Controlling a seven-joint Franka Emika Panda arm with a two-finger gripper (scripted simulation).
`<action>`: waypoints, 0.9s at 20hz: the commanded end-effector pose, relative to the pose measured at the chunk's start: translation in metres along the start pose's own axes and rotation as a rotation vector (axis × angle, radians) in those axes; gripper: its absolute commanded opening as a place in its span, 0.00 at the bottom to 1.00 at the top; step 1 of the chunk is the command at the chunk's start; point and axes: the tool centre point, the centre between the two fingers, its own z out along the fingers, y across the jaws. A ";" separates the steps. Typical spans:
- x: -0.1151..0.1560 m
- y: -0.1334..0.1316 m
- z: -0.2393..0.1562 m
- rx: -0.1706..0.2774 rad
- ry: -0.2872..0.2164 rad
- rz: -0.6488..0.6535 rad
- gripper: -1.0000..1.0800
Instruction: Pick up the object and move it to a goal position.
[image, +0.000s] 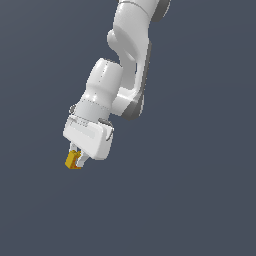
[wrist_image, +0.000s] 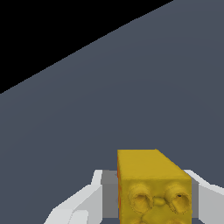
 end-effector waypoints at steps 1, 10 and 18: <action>0.025 -0.009 -0.009 0.024 0.070 0.022 0.00; 0.099 -0.031 -0.050 0.094 0.293 0.095 0.00; 0.136 -0.038 -0.080 0.129 0.419 0.137 0.00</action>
